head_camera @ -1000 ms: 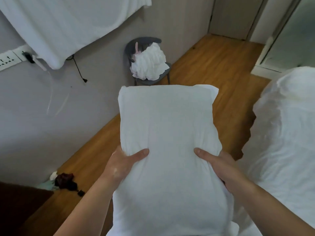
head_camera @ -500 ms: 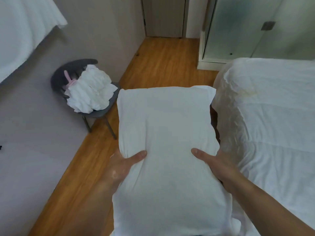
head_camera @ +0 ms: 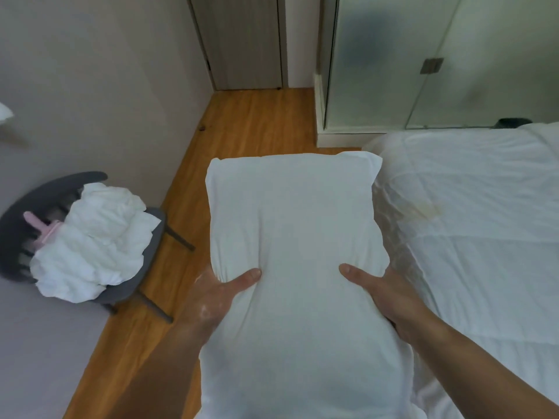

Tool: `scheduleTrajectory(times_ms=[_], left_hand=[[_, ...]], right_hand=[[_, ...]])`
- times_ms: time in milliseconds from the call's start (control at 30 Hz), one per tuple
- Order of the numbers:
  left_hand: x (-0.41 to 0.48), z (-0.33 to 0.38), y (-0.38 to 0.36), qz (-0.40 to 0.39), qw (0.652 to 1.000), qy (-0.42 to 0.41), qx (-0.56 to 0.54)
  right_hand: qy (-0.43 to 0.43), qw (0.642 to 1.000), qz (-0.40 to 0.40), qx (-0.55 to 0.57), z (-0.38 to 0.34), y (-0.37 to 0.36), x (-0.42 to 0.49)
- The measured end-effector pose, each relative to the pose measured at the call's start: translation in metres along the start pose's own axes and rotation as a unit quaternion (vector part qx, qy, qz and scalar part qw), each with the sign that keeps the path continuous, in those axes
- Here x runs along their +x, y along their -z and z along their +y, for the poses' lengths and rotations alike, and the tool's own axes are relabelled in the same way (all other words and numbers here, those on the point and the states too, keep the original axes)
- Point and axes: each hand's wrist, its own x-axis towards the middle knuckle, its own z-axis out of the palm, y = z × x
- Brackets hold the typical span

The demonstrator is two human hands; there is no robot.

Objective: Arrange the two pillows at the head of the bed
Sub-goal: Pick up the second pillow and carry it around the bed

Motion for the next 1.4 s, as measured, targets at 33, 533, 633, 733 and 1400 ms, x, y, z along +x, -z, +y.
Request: scheduleTrajectory(times_ms=[33, 533, 633, 733, 1400], left_hand=[[0.020, 0.010, -0.003, -0.003, 1.000, 0.000, 0.006], [0.331, 0.196, -0.049, -0.117, 0.992, -0.050, 0.010], [0.388, 0.224, -0.072, -0.132, 0.989, -0.061, 0.017], [0.441, 0.260, -0.103, -0.137, 0.987, -0.080, 0.018], [0.751, 0.473, -0.306, -0.214, 0.958, -0.158, 0.105]], right_hand=[[-0.002, 1.000, 0.016, 0.002, -0.008, -0.003, 0.018], [0.016, 0.988, 0.150, 0.044, -0.170, -0.013, 0.257], [0.016, 0.985, 0.159, 0.066, -0.194, -0.002, 0.311], [0.020, 0.984, 0.162, 0.073, -0.218, 0.016, 0.370], [-0.002, 0.954, 0.277, 0.114, -0.376, 0.140, 0.663]])
